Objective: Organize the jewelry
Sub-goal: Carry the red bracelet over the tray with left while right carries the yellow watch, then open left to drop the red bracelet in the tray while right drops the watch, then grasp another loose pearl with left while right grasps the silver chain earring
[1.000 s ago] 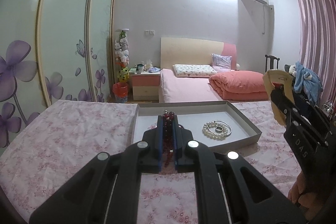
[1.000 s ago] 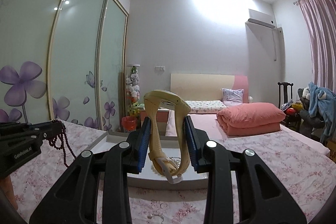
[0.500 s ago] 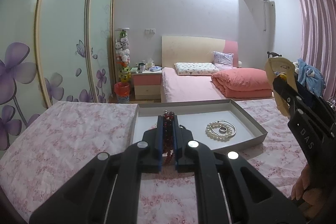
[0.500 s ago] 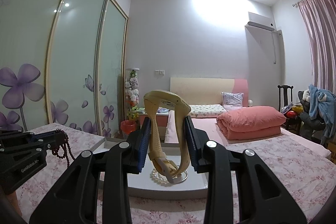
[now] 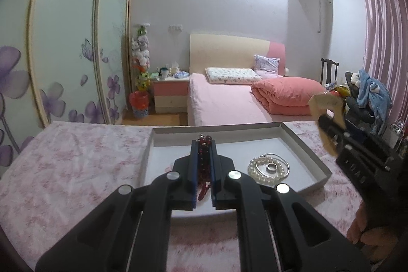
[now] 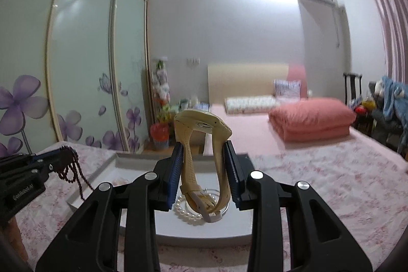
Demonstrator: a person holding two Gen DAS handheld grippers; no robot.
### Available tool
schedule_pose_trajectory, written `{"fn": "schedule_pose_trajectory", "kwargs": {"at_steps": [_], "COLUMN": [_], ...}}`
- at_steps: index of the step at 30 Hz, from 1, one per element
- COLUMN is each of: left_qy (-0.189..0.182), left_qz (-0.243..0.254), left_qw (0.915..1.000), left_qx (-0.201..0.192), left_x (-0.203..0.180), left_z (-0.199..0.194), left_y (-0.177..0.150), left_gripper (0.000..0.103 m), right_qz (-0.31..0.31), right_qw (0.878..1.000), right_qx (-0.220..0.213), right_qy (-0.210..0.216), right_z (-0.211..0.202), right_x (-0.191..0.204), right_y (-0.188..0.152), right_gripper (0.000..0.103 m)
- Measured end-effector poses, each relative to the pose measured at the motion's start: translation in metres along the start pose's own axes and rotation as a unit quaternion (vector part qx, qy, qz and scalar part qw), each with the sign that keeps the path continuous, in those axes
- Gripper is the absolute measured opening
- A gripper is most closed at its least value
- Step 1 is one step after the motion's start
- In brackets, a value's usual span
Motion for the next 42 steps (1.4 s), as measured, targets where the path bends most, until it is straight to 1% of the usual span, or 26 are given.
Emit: {"fn": "schedule_pose_trajectory", "kwargs": {"at_steps": [4, 5, 6, 9, 10, 13, 14, 16, 18, 22, 25, 26, 28, 30, 34, 38, 42], "left_qy": [-0.011, -0.015, -0.019, -0.026, -0.028, -0.035, -0.039, -0.040, -0.042, -0.040, -0.039, -0.041, -0.050, -0.066, -0.102, -0.139, -0.152], "left_qz": [-0.005, -0.006, -0.007, -0.007, -0.006, -0.002, -0.003, -0.008, -0.018, -0.036, -0.032, -0.030, -0.026, -0.024, -0.009, 0.026, 0.067], "left_qw": [0.9995, 0.9991, 0.9987, 0.9976, 0.9972, 0.9962, 0.9958, 0.9956, 0.9956, 0.9949, 0.9953, 0.9953, 0.9948, 0.9933, 0.9886, 0.9802, 0.9721], "left_qx": [0.028, 0.039, 0.047, 0.064, 0.069, 0.079, 0.083, 0.085, 0.082, 0.086, 0.082, 0.083, 0.085, 0.092, 0.110, 0.139, 0.166], "left_x": [-0.004, -0.006, -0.008, -0.013, -0.015, -0.022, -0.022, -0.021, -0.015, 0.000, 0.013, 0.014, 0.018, 0.019, 0.012, -0.010, -0.033], "left_z": [0.035, 0.046, 0.054, 0.073, 0.079, 0.090, 0.094, 0.096, 0.094, 0.081, 0.057, 0.051, 0.033, 0.012, -0.022, -0.051, -0.061], "left_y": [0.002, 0.002, 0.002, 0.000, -0.001, -0.004, -0.004, -0.004, -0.002, -0.001, -0.007, -0.010, -0.017, -0.031, -0.058, -0.091, -0.119], "left_gripper": [0.009, 0.009, 0.009, 0.009, 0.009, 0.010, 0.012, 0.030, 0.034, 0.034, 0.034, 0.034, 0.036, 0.038, 0.038, 0.038, 0.038], "right_qz": [0.020, 0.028, 0.035, 0.051, 0.055, 0.060, 0.062, 0.058, 0.055, 0.064, 0.066, 0.068, 0.068, 0.070, 0.073, 0.088, 0.099], "right_qw": [0.997, 0.993, 0.991, 0.984, 0.982, 0.977, 0.976, 0.978, 0.980, 0.983, 0.984, 0.985, 0.985, 0.985, 0.985, 0.982, 0.980], "right_qx": [0.076, 0.106, 0.126, 0.167, 0.175, 0.198, 0.198, 0.191, 0.181, 0.163, 0.152, 0.149, 0.146, 0.145, 0.146, 0.155, 0.163], "right_qy": [0.024, 0.032, 0.039, 0.048, 0.051, 0.060, 0.062, 0.064, 0.063, 0.062, 0.059, 0.059, 0.059, 0.058, 0.059, 0.059, 0.059], "right_z": [0.042, 0.056, 0.066, 0.087, 0.092, 0.102, 0.100, 0.095, 0.083, 0.060, 0.036, 0.024, 0.012, -0.007, -0.039, -0.059, -0.072], "right_x": [-0.004, -0.005, -0.006, -0.007, -0.008, -0.007, -0.008, -0.009, -0.013, -0.025, -0.033, -0.035, -0.036, -0.037, -0.033, -0.032, -0.031], "right_y": [-0.008, -0.013, -0.016, -0.023, -0.025, -0.030, -0.030, -0.029, -0.024, -0.015, -0.013, -0.015, -0.016, -0.021, -0.034, -0.047, -0.060], "right_gripper": [0.034, 0.034, 0.034, 0.035, 0.036, 0.048, 0.052, 0.058, 0.059, 0.059, 0.059, 0.059, 0.059, 0.059, 0.059, 0.059, 0.059]}}
Point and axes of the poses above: each gripper's, at about its wrist camera, not at the fingertips, and z roughly the way its jaws point, x to its left, y to its top, the point moved 3 cm from there along z, roughly the way its jaws point, and after that the axes turned 4 degrees about y, right-handed, at the moved point
